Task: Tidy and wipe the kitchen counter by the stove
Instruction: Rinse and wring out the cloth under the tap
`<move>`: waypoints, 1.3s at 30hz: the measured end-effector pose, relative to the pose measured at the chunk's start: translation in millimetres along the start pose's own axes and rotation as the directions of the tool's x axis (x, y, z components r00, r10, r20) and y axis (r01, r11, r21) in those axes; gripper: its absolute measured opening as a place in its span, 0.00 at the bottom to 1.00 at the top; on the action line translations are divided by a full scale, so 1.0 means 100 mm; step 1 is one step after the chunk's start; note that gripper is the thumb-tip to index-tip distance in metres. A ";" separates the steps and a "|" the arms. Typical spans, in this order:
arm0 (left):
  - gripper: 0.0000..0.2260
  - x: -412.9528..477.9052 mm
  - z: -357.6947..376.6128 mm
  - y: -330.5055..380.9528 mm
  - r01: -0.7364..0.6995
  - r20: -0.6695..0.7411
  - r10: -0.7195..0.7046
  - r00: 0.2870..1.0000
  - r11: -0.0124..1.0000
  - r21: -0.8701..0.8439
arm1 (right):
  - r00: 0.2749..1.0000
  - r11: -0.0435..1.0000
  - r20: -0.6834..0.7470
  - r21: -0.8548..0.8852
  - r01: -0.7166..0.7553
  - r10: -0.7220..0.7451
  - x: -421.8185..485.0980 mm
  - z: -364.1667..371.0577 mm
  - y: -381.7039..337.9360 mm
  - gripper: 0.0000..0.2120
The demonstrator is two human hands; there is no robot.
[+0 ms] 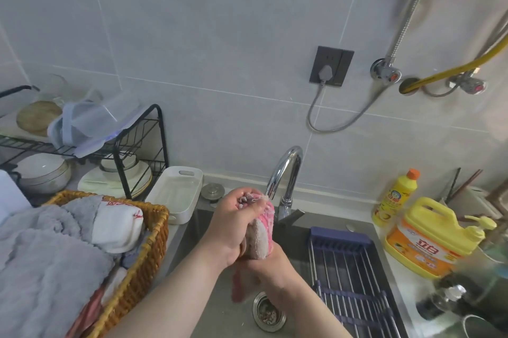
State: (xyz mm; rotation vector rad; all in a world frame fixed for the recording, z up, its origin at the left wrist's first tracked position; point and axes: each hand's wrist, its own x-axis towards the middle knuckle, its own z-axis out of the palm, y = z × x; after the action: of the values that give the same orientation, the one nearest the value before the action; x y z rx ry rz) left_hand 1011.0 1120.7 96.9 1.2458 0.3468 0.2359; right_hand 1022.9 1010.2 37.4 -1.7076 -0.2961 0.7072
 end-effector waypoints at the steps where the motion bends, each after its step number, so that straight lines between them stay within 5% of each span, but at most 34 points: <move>1: 0.07 -0.01 -0.05 0.05 0.006 -0.018 -0.006 1.000 1.000 -0.008 | 0.999 0.999 -0.045 0.032 -0.010 0.011 -0.03 -0.01 -0.05 0.15; 5: 0.06 -0.02 -0.33 0.10 -0.039 -0.083 0.057 0.995 0.978 0.206 | 0.987 0.987 -0.162 -0.162 -0.022 -0.005 -0.19 -0.13 -0.30 0.16; 9: 0.17 -0.16 -0.51 -0.01 0.016 -0.104 0.071 0.992 0.749 0.663 | 0.972 0.880 -0.224 -0.474 -0.039 -0.077 -0.30 -0.25 -0.47 0.15; 11: 0.25 -0.28 -0.56 -0.03 -0.002 -0.025 0.035 0.999 0.630 0.776 | 0.972 0.820 -0.209 -0.572 -0.029 -0.111 -0.33 -0.24 -0.52 0.14; 14: 0.33 -0.36 -0.57 -0.05 -0.197 0.269 0.015 0.963 0.719 0.666 | 0.969 0.777 -0.203 -0.629 -0.019 -0.141 -0.40 -0.21 -0.59 0.25; 17: 0.39 -0.38 -0.49 -0.06 -0.175 0.426 -0.104 0.899 0.805 0.567 | 0.966 0.852 -0.215 -0.523 0.012 -0.145 -0.47 -0.17 -0.67 0.31; 21: 0.28 -0.46 -0.35 -0.12 -0.139 0.456 -0.053 0.888 0.916 0.377 | 0.939 0.933 -0.277 -0.345 0.099 -0.202 -0.47 -0.09 -0.77 0.26; 24: 0.22 -0.53 -0.28 -0.16 -0.064 0.485 -0.058 0.872 0.971 0.230 | 0.946 0.992 -0.296 -0.043 0.123 -0.130 -0.46 -0.03 -0.77 0.27; 32: 0.20 -0.46 -0.09 -0.19 0.231 0.620 -0.218 0.754 0.971 0.061 | 0.973 0.869 -0.196 0.452 0.201 -0.123 -0.39 -0.33 -0.62 0.27; 35: 0.17 -0.40 0.05 -0.19 0.205 0.450 -0.276 0.850 0.958 0.199 | 0.981 0.903 -0.147 0.392 0.174 -0.125 -0.39 -0.54 -0.59 0.28; 39: 0.12 -0.36 0.25 -0.23 0.051 0.198 -0.162 0.967 0.882 0.469 | 0.996 0.951 -0.056 0.299 0.083 -0.070 -0.42 -0.88 -0.50 0.27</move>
State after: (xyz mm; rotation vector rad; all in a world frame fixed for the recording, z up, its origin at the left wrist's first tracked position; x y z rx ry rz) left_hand 986.7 1078.3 86.7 1.7015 0.2746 -0.0998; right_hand 1051.5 930.4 107.6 -1.4122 -0.2097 0.6211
